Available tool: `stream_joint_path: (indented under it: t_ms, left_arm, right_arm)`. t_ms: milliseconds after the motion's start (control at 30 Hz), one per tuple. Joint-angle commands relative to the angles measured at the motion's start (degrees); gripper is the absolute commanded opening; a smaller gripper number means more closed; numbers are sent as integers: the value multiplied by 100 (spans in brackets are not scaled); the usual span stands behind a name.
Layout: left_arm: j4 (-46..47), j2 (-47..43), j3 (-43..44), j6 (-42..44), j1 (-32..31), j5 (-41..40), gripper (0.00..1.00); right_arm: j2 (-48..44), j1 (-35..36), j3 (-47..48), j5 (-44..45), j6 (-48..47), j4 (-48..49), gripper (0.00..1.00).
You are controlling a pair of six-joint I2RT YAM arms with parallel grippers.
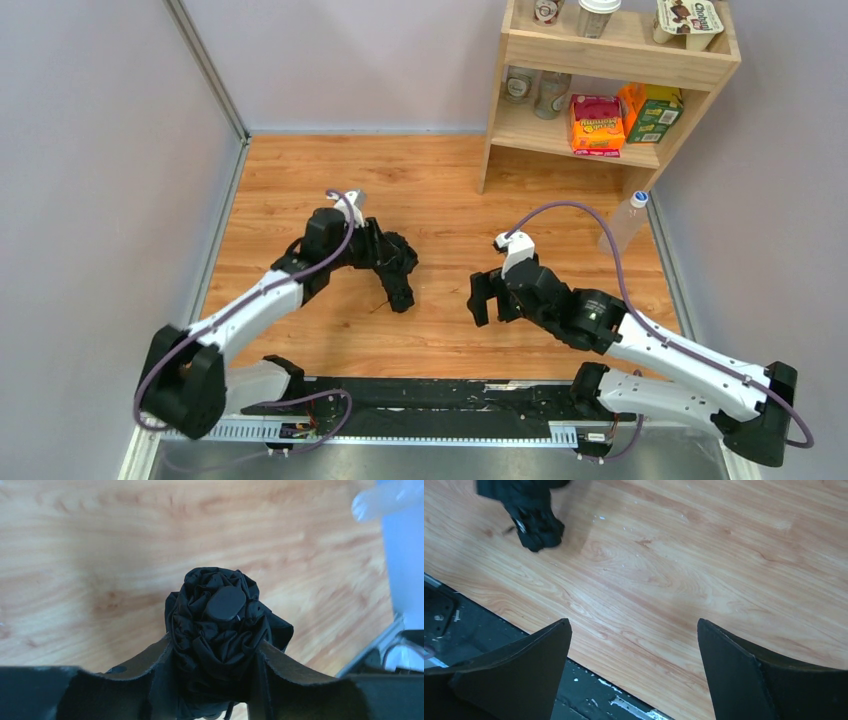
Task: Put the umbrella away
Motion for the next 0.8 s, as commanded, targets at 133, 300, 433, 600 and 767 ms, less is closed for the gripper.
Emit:
stream_joint_path:
  t_ms: [133, 300, 433, 600, 767]
  left_arm:
    - [-2536, 483, 1557, 382, 378, 1063, 76]
    - [-4129, -134, 2736, 1174, 439, -105, 77]
    - [-4465, -1484, 3045, 1420, 439, -38, 77]
    - [-3782, -2831, 3124, 1298, 439, 665, 78]
    - [-3550, -3702, 3431, 1490, 439, 543, 79]
  right_arm:
    - [-712, -10, 779, 441, -41, -898, 100]
    - [-1108, -27, 1175, 1099, 116, -1689, 100]
    - [-1652, -19, 1526, 1863, 248, -2208, 100]
    - [-2495, -18, 1992, 2182, -224, -2122, 100]
    - [-3147, -19, 2396, 2112, -735, -1761, 100]
